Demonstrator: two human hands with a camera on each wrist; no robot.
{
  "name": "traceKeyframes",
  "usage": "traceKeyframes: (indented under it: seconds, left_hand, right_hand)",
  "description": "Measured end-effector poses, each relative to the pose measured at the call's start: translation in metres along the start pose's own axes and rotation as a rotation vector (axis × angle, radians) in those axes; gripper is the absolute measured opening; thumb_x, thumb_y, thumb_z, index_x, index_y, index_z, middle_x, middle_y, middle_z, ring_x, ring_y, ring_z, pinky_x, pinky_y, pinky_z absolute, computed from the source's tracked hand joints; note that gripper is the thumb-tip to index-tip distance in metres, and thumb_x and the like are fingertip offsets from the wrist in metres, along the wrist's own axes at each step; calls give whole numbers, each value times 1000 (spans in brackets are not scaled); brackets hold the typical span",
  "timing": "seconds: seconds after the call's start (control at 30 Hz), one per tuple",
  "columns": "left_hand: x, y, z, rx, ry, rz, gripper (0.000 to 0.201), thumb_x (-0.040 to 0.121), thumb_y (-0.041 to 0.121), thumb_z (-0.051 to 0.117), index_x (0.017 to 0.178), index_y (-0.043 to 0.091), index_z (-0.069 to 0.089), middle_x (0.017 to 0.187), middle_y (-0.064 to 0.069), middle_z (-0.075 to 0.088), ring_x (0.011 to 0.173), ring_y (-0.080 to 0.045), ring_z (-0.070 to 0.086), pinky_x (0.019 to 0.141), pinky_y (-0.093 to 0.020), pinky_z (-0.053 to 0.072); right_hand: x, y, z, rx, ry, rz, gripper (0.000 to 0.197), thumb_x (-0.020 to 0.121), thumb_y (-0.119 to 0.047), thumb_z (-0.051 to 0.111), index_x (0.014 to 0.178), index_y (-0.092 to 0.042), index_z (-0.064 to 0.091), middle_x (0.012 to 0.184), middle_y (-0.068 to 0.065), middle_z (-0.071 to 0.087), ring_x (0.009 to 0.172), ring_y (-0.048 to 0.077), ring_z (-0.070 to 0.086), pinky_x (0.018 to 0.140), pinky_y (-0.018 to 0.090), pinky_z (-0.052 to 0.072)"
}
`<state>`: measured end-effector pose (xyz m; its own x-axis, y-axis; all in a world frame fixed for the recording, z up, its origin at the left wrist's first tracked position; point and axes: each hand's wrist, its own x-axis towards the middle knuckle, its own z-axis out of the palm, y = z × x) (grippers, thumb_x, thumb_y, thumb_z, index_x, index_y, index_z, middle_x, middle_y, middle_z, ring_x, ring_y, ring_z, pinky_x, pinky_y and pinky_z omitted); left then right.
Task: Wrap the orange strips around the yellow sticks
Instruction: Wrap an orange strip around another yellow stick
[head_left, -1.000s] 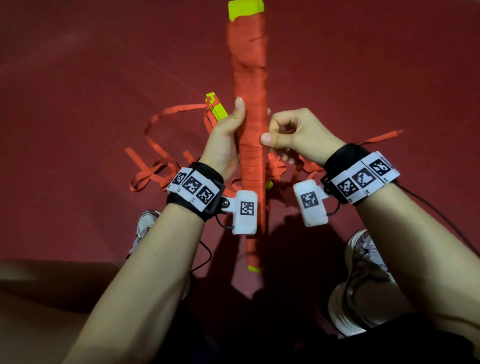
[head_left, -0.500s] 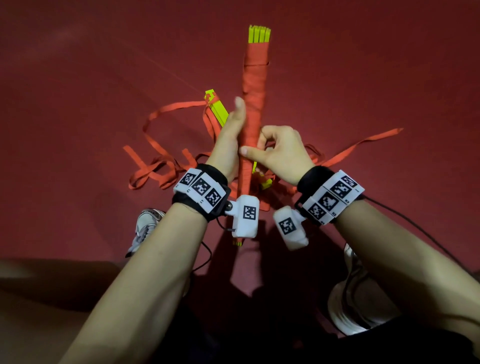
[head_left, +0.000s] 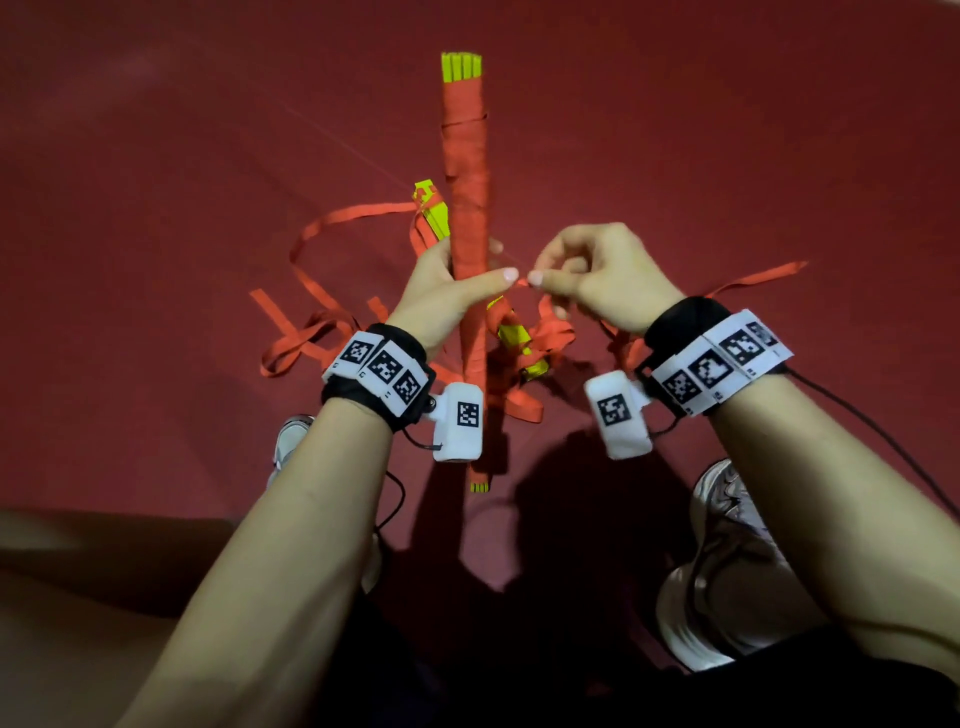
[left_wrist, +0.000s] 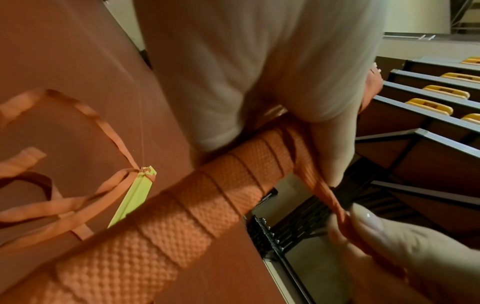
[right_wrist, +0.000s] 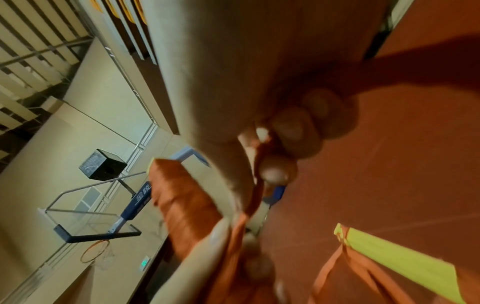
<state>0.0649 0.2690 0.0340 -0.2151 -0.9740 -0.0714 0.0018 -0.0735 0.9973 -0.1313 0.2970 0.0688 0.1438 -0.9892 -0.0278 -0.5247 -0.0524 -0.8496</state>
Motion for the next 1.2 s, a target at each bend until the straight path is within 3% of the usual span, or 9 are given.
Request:
traceKeyframes:
  seconds: [0.17, 0.33, 0.43, 0.53, 0.67, 0.77, 0.93, 1.07, 1.2]
  left_hand:
    - [2, -4, -14, 59, 115, 49, 38, 65, 28, 88, 91, 15, 63, 83, -1, 65, 74, -12, 61, 75, -29, 51]
    - [2, -5, -18, 82, 172, 67, 28, 71, 16, 84, 87, 17, 60, 77, 2, 63, 68, -10, 60, 69, -26, 51]
    - [3, -5, -10, 81, 147, 66, 31, 69, 16, 83, 90, 14, 61, 82, -1, 64, 72, -12, 61, 72, -28, 53]
    - [2, -3, 0, 86, 110, 45, 34, 64, 18, 82, 91, 16, 61, 85, -1, 64, 75, -10, 62, 73, -25, 53]
    - [-1, 0, 6, 80, 47, 39, 31, 62, 13, 79, 87, 18, 60, 80, 2, 62, 71, -6, 61, 70, -23, 52]
    - [-3, 2, 7, 64, 21, 46, 29, 62, 9, 77, 86, 17, 60, 75, 4, 61, 65, -4, 59, 66, -21, 50]
    - [-6, 3, 1, 26, 4, 36, 27, 65, 5, 76, 85, 14, 60, 71, 7, 65, 66, -8, 60, 68, -24, 50]
    - [-7, 8, -4, 55, -24, 26, 28, 69, -1, 78, 85, 11, 58, 70, 6, 70, 68, -9, 64, 69, -22, 51]
    - [-9, 13, -6, 101, -20, 19, 28, 64, 6, 79, 84, 12, 60, 71, 6, 70, 69, -9, 65, 70, -23, 53]
  right_hand:
    - [8, 18, -43, -118, 24, 101, 21, 76, -27, 87, 78, -19, 68, 52, -10, 48, 44, 3, 38, 51, 23, 31]
    - [1, 8, -72, 747, 73, 52, 14, 82, -13, 72, 93, -16, 65, 50, -6, 49, 48, 11, 42, 50, 22, 34]
    - [-4, 0, -75, 1098, 56, -43, 25, 90, -16, 64, 114, -15, 61, 95, 3, 74, 67, 13, 51, 61, 25, 41]
    - [4, 2, -66, 889, 123, -27, 45, 89, -16, 59, 133, -21, 52, 132, 6, 67, 86, 14, 59, 68, 28, 44]
    - [12, 16, -49, 24, 125, 71, 94, 61, -35, 68, 149, -30, 35, 129, 6, 63, 119, 21, 59, 98, 42, 49]
    - [9, 37, -40, -505, -26, 225, 88, 71, -41, 66, 150, -38, 27, 126, 16, 64, 115, 38, 60, 103, 48, 47]
    - [10, 53, -39, -487, -23, 378, 37, 78, -39, 82, 107, -23, 67, 81, 8, 74, 85, 23, 71, 88, 39, 56]
    - [12, 54, -51, -106, 242, 349, 17, 80, -28, 81, 76, -14, 72, 54, -4, 69, 55, 2, 66, 74, 24, 56]
    - [18, 61, -65, 75, 588, 311, 8, 64, -28, 69, 71, -26, 73, 73, -6, 75, 83, 12, 72, 90, 36, 58]
